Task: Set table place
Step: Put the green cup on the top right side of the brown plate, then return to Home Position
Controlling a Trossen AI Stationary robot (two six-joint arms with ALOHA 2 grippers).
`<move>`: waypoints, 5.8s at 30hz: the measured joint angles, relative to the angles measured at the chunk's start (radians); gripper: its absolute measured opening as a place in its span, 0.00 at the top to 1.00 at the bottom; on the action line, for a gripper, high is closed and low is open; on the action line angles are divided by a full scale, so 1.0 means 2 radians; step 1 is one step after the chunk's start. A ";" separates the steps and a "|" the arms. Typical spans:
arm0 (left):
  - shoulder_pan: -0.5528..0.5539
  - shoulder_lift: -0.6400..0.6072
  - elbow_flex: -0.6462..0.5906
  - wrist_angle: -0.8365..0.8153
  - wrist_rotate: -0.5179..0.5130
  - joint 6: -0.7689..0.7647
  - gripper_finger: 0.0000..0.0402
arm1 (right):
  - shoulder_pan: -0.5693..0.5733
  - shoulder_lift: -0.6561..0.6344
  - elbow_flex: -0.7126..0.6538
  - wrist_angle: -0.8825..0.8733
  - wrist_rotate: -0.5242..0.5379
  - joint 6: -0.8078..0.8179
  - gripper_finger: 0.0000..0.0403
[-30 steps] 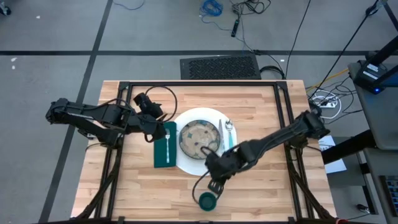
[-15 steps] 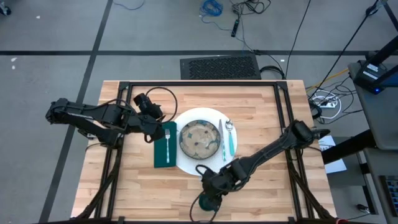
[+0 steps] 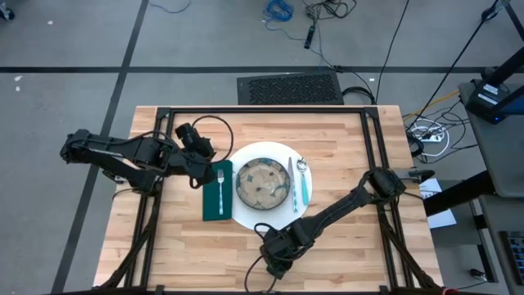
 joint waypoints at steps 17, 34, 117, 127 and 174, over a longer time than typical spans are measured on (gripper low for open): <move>0.000 0.000 0.000 0.020 0.000 -0.001 0.50 | -0.096 -0.201 0.001 -0.223 0.107 -0.022 1.00; 0.000 0.000 0.000 0.030 -0.002 -0.009 0.50 | -0.423 -0.145 0.001 -0.208 0.116 -0.289 1.00; 0.001 0.000 0.000 0.050 -0.001 -0.011 0.50 | -0.343 -0.122 0.320 -0.285 0.253 -0.359 0.74; 0.005 -0.087 -0.005 0.205 0.153 0.058 0.50 | -0.238 -0.132 0.319 -0.277 0.294 -0.332 0.74; -0.012 -0.258 -0.206 0.339 0.157 0.134 0.50 | -0.224 -0.722 -0.519 0.173 0.104 -0.447 0.74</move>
